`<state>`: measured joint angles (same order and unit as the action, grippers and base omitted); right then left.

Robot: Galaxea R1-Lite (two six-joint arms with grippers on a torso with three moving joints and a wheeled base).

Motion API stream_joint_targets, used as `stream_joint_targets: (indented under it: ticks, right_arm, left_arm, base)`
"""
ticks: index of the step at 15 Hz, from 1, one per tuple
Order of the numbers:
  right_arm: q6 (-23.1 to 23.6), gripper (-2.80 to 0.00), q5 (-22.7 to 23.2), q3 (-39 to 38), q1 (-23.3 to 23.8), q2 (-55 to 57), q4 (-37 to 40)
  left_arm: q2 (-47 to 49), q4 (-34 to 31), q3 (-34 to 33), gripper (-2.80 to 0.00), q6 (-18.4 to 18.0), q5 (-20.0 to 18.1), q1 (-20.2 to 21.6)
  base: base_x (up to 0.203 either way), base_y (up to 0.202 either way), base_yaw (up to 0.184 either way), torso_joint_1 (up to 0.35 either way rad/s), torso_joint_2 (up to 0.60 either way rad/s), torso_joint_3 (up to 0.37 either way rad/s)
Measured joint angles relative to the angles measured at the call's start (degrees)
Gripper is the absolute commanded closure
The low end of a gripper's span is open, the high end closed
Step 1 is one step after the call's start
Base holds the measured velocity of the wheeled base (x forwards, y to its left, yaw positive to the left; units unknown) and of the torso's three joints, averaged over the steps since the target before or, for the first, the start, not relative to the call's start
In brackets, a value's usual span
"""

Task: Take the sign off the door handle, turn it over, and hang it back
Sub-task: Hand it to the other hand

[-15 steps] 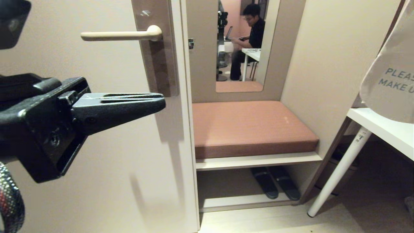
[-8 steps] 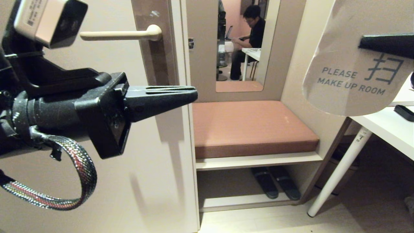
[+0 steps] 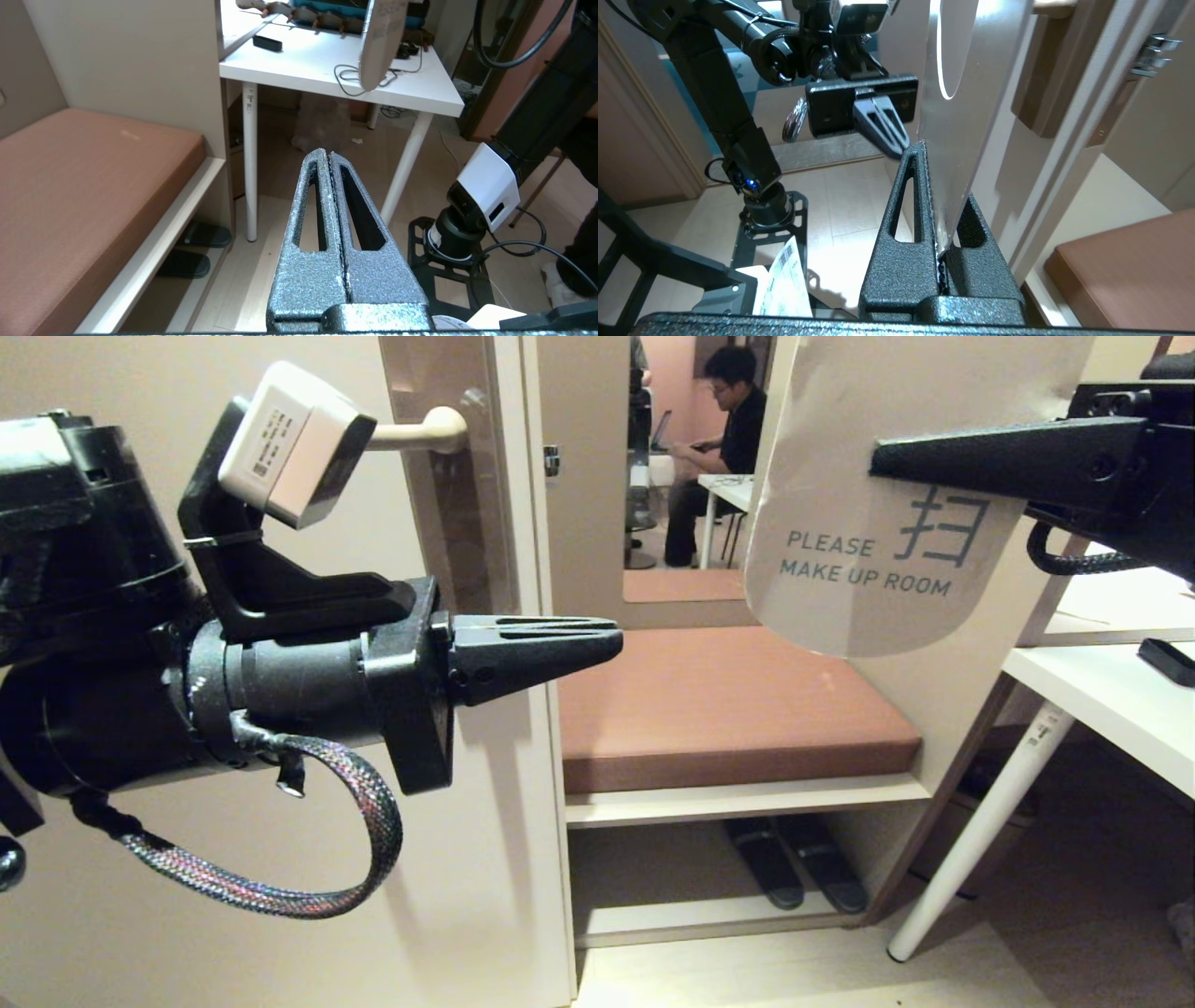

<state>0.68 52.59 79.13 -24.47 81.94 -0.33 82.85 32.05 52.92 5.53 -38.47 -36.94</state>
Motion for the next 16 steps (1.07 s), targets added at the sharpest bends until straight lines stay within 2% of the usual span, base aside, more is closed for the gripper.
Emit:
stream_joint_targets:
  ticks: [12, 13, 16]
  right_arm:
    - [-0.1, 0.00, 0.0, 0.4, -2.5, 2.5, 0.0]
    - [-0.1, 0.00, 0.0, 0.3, -3.1, 2.5, 0.0]
    - [-0.1, 0.00, 0.1, 0.2, -4.1, 2.5, 0.0]
  left_arm:
    - [1.3, 0.1, -0.1, 0.00, -0.1, 0.0, -1.2]
    - [1.3, 0.1, -0.1, -2.80, -0.1, 0.0, -1.3]
    - [1.3, 0.2, 0.0, -2.80, -0.1, 0.0, -1.3]
  base:
    - [0.000, 0.000, 0.000, 0.000, 0.00, 0.000]
    - [0.000, 0.000, 0.000, 0.000, 0.00, 0.000]
    - [0.000, 0.000, 0.000, 0.000, 0.00, 0.000]
